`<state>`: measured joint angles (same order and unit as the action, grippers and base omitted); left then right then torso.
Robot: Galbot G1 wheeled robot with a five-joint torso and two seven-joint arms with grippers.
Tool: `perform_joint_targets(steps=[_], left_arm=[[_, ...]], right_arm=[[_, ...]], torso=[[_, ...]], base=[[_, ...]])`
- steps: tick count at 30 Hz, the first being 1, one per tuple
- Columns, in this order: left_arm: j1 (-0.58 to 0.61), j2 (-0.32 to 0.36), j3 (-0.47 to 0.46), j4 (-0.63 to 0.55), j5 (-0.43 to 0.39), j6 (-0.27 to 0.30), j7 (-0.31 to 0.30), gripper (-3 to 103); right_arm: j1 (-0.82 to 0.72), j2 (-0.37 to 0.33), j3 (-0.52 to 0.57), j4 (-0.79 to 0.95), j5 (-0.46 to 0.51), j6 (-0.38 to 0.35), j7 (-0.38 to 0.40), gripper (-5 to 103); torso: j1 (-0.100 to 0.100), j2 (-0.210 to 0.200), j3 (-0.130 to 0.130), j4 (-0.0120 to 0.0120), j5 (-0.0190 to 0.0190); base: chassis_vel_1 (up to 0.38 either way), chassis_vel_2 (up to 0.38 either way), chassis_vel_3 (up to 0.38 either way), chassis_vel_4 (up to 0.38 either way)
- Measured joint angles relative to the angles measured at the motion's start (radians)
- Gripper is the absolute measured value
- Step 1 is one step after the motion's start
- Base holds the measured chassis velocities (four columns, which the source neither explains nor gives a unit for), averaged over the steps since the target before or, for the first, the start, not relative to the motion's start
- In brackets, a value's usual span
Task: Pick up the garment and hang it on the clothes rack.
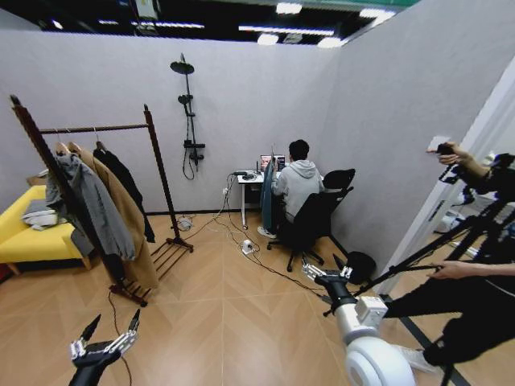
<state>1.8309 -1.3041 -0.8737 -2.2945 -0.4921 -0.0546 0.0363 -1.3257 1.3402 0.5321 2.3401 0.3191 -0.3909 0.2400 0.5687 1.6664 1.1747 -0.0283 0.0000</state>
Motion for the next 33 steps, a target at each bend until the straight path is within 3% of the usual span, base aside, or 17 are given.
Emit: perform_joint_targets(steps=[14, 33], left_arm=[[0.0, 0.0, 0.0, 0.0, 0.0, 0.0, 0.0, 100], [0.0, 0.0, 0.0, 0.0, 0.0, 0.0, 0.0, 100]], right_arm=[[-0.017, 0.017, -0.022, -0.006, -0.047, 0.022, -0.041, 100], [-0.034, 0.043, -0.025, 0.0, -0.096, 0.045, -0.046, 100]], torso=[[0.0, 0.0, 0.0, 0.0001, 0.0002], [0.001, 0.0, 0.0, 0.0001, 0.0]], base=[[-0.123, 0.128, 0.118, -0.114], [-0.302, 0.285, 0.286, -0.29]])
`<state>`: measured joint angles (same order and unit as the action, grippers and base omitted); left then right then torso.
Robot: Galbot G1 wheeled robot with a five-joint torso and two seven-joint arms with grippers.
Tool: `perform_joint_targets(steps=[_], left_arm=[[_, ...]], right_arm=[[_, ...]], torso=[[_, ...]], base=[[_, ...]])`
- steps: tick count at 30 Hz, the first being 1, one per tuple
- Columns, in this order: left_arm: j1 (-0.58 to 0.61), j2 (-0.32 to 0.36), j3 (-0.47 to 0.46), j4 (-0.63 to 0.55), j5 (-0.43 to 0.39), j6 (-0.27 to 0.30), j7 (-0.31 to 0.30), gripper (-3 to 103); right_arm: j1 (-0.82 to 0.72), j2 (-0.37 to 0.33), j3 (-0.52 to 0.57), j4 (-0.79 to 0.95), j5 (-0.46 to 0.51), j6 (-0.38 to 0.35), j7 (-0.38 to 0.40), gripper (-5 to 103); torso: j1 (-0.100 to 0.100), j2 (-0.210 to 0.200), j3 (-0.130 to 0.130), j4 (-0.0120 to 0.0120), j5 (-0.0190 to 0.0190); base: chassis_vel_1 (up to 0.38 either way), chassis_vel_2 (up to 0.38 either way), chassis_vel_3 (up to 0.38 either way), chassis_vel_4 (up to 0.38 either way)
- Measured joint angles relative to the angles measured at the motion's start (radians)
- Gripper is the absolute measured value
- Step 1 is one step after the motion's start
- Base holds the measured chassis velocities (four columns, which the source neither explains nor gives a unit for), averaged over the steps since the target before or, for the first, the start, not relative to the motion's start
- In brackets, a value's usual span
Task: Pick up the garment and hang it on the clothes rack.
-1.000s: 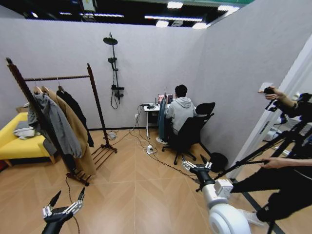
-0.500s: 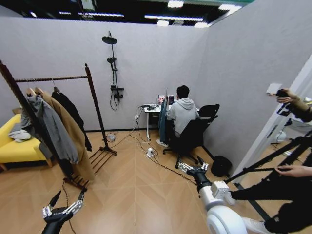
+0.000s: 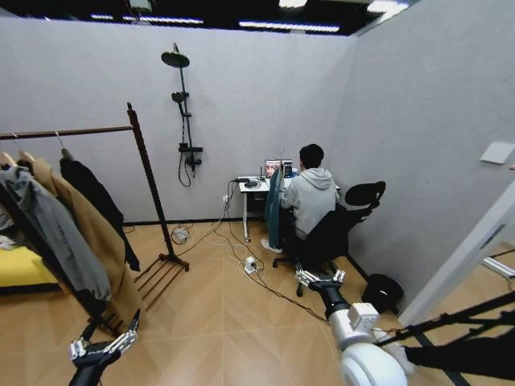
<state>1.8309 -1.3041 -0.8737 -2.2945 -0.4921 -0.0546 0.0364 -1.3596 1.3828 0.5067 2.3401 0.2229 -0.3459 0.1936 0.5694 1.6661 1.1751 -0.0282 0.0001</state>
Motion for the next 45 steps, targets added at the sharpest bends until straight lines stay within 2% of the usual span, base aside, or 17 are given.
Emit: perform_joint_targets(steps=[45], left_arm=[[0.0, 0.0, 0.0, 0.0, 0.0, 0.0, 0.0, 100]], right_arm=[[0.036, -0.003, 0.014, -0.061, -0.018, 0.019, -0.01, 100]], torso=[[0.0, 0.0, 0.0, -0.0001, -0.0001]], base=[[-0.256, 0.255, 0.255, -0.257]])
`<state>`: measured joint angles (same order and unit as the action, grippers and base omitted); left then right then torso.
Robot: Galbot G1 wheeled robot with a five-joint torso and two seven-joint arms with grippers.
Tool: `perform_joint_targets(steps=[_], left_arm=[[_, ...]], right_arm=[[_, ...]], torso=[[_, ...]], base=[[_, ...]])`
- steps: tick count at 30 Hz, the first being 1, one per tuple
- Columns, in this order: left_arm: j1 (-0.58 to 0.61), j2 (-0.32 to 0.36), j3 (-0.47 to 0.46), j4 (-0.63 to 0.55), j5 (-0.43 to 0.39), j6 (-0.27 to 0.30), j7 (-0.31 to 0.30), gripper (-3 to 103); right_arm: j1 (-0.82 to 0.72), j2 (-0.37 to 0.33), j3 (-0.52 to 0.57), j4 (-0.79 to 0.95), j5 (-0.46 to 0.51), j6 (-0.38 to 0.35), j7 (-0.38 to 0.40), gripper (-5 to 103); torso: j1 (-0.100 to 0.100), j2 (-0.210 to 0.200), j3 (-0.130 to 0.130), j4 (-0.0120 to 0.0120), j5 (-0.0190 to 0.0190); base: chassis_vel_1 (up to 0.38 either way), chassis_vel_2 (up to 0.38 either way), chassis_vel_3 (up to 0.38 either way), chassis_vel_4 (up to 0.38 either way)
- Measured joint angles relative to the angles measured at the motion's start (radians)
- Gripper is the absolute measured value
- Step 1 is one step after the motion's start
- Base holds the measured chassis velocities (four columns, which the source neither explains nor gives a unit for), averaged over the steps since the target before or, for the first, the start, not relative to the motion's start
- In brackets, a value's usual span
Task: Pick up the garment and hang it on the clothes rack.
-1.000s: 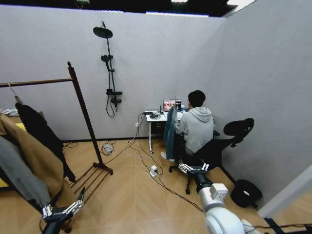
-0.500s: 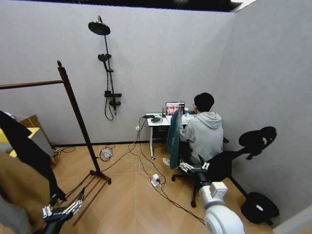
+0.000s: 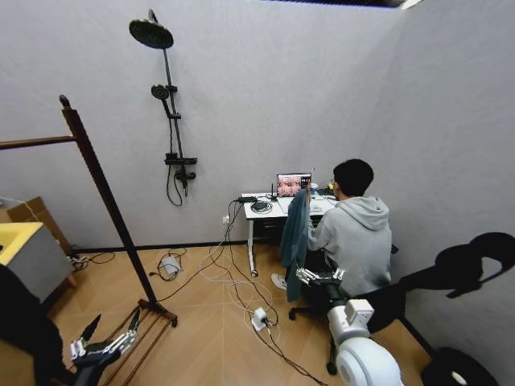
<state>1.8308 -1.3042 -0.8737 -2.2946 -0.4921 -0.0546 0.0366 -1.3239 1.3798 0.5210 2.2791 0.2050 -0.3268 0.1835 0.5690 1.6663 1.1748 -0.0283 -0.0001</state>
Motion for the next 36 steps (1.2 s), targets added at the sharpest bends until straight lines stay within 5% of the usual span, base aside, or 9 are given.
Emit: perform_joint_targets(steps=[9, 16, 22, 29, 36], left_arm=[[0.0, 0.0, 0.0, 0.0, 0.0, 0.0, 0.0, 100], [0.0, 0.0, 0.0, 0.0, 0.0, 0.0, 0.0, 100], [0.0, 0.0, 0.0, 0.0, 0.0, 0.0, 0.0, 100], [0.0, 0.0, 0.0, 0.0, 0.0, 0.0, 0.0, 100], [0.0, 0.0, 0.0, 0.0, 0.0, 0.0, 0.0, 100]], right_arm=[[0.053, -0.001, 0.021, -0.044, 0.026, -0.005, 0.007, 100], [0.208, -0.06, 0.097, -0.16, 0.17, -0.024, 0.008, 100], [0.361, -0.178, 0.168, -0.333, 0.264, -0.038, -0.013, 100], [0.581, -0.396, 0.138, -0.569, 0.327, -0.03, -0.079, 100], [0.718, -0.436, 0.06, -0.722, 0.336, -0.011, -0.099, 100]], torso=[[0.001, 0.0, 0.0, 0.0, 0.0001], [-0.001, 0.0, 0.0, 0.0002, 0.0004], [-0.001, 0.0, 0.0, 0.0001, 0.0006], [0.0, 0.0, 0.0, -0.0001, 0.0002], [0.0, 0.0, 0.0, 0.0002, 0.0002]], base=[[-0.189, 0.202, 0.191, -0.193], [-0.024, 0.031, 0.018, 0.0], [0.027, -0.031, -0.018, 0.023], [0.0, 0.0, 0.0, 0.0], [0.0, 0.0, 0.0, 0.0]])
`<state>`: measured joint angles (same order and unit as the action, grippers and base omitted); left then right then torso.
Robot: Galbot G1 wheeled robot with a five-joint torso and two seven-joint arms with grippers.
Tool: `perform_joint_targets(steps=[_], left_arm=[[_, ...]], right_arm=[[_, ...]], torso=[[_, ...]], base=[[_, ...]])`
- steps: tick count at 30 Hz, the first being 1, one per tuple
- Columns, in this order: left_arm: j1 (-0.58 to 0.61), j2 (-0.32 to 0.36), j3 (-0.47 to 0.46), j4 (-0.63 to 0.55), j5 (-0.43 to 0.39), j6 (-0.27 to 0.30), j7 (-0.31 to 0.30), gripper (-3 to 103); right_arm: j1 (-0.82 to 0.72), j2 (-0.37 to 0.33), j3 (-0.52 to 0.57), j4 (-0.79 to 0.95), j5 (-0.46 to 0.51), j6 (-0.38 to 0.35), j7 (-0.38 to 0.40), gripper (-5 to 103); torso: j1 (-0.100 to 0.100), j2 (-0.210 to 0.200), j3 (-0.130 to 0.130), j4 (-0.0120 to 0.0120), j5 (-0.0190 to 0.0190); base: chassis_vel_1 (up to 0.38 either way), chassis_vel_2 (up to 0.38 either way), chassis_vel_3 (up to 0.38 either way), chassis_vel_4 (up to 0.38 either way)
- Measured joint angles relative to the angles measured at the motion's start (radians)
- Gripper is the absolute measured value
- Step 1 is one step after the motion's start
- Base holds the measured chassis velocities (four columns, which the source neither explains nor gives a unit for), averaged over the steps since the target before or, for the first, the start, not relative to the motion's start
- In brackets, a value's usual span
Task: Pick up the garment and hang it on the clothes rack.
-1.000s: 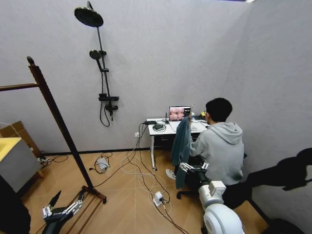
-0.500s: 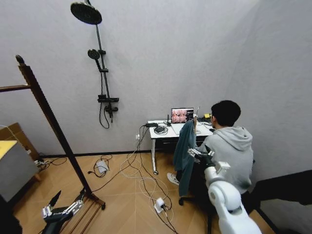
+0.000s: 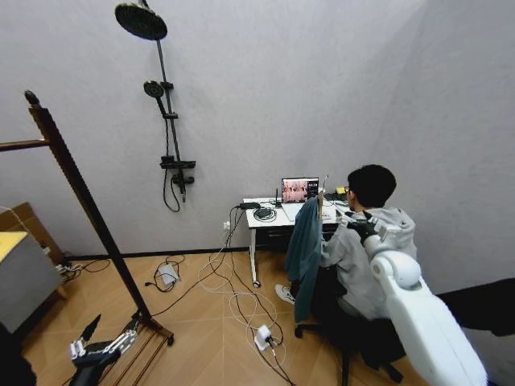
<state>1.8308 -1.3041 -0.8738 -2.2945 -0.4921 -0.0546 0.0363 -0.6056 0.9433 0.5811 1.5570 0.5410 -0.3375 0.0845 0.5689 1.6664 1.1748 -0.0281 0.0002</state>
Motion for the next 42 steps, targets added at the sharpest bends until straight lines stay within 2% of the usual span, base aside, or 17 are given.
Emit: perform_joint_targets(steps=[4, 7, 9, 14, 18, 21, 23, 30, 32, 33, 34, 35, 36, 39, 41, 42], left_arm=[[0.0, 0.0, 0.0, 0.0, 0.0, 0.0, 0.0, 100], [0.0, 0.0, 0.0, 0.0, 0.0, 0.0, 0.0, 100], [0.0, 0.0, 0.0, 0.0, 0.0, 0.0, 0.0, 100], [0.0, 0.0, 0.0, 0.0, 0.0, 0.0, 0.0, 100], [0.0, 0.0, 0.0, 0.0, 0.0, 0.0, 0.0, 100], [0.0, 0.0, 0.0, 0.0, 0.0, 0.0, 0.0, 100], [0.0, 0.0, 0.0, 0.0, 0.0, 0.0, 0.0, 100], [0.0, 0.0, 0.0, 0.0, 0.0, 0.0, 0.0, 100], [0.0, 0.0, 0.0, 0.0, 0.0, 0.0, 0.0, 100], [0.0, 0.0, 0.0, 0.0, 0.0, 0.0, 0.0, 100], [0.0, 0.0, 0.0, 0.0, 0.0, 0.0, 0.0, 100], [0.0, 0.0, 0.0, 0.0, 0.0, 0.0, 0.0, 100], [0.0, 0.0, 0.0, 0.0, 0.0, 0.0, 0.0, 100], [0.0, 0.0, 0.0, 0.0, 0.0, 0.0, 0.0, 100], [0.0, 0.0, 0.0, 0.0, 0.0, 0.0, 0.0, 100], [0.0, 0.0, 0.0, 0.0, 0.0, 0.0, 0.0, 100]], right_arm=[[0.067, 0.004, -0.045, -0.091, 0.012, 0.015, -0.033, 100], [0.134, 0.022, -0.102, -0.158, 0.02, 0.063, -0.12, 100], [0.149, 0.031, -0.117, -0.164, 0.019, 0.066, -0.128, 100], [0.18, 0.052, -0.146, -0.186, 0.015, 0.065, -0.12, 100], [0.278, 0.088, -0.178, -0.288, -0.02, 0.065, -0.102, 100], [0.299, 0.092, -0.183, -0.307, -0.026, 0.06, -0.092, 100], [0.332, 0.102, -0.191, -0.343, -0.027, 0.045, -0.058, 100], [0.378, 0.113, -0.216, -0.427, -0.018, 0.053, -0.045, 103], [0.385, 0.115, -0.22, -0.437, -0.015, 0.055, -0.041, 100], [0.387, 0.115, -0.226, -0.438, -0.009, 0.055, -0.035, 90], [0.387, 0.114, -0.23, -0.436, -0.006, 0.055, -0.032, 85], [0.387, 0.112, -0.233, -0.434, -0.005, 0.055, -0.029, 80], [0.387, 0.112, -0.233, -0.434, -0.005, 0.055, -0.029, 80], [0.381, 0.114, -0.237, -0.424, -0.003, 0.054, -0.018, 63], [0.378, 0.114, -0.236, -0.422, -0.002, 0.053, -0.017, 63], [0.375, 0.115, -0.235, -0.419, -0.001, 0.053, -0.016, 58]], torso=[[0.0, 0.0, 0.0, -0.0003, 0.0], [0.0, 0.0, 0.0, 0.0001, -0.0001], [0.0, 0.0, 0.0, 0.0001, -0.0002], [0.0, 0.0, 0.0, -0.0001, -0.0002], [0.0, 0.0, 0.0, 0.0, -0.0002], [0.0, 0.0, 0.0, 0.0, -0.0003], [0.0, 0.0, 0.0, -0.0003, -0.0003], [0.0, 0.0, 0.0, -0.0002, -0.0001], [0.0, 0.0, 0.0, -0.0002, -0.0001], [0.0, 0.0, 0.0, -0.0001, -0.0002], [0.0, 0.0, 0.0, -0.0001, -0.0001], [0.0, 0.0, 0.0, -0.0002, -0.0001], [0.0, 0.0, 0.0, -0.0002, -0.0001], [0.0, 0.0, 0.0, -0.0003, -0.0001], [0.0, 0.0, 0.0, -0.0002, -0.0001], [0.0, 0.0, 0.0, -0.0001, -0.0001]], base=[[0.0, 0.0, 0.0, 0.0], [0.0, 0.0, 0.0, 0.0], [0.0, 0.0, 0.0, 0.0], [0.0, 0.0, 0.0, 0.0], [0.0, 0.0, 0.0, 0.0], [0.0, 0.0, 0.0, 0.0], [0.0, 0.0, 0.0, 0.0], [0.0, 0.0, 0.0, 0.0], [0.0, 0.0, 0.0, 0.0], [0.0, 0.0, 0.0, 0.0], [0.0, 0.0, 0.0, 0.0], [0.0, 0.0, 0.0, 0.0], [0.0, 0.0, 0.0, 0.0], [0.0, 0.0, 0.0, 0.0], [0.0, 0.0, 0.0, 0.0], [0.0, 0.0, 0.0, 0.0]])
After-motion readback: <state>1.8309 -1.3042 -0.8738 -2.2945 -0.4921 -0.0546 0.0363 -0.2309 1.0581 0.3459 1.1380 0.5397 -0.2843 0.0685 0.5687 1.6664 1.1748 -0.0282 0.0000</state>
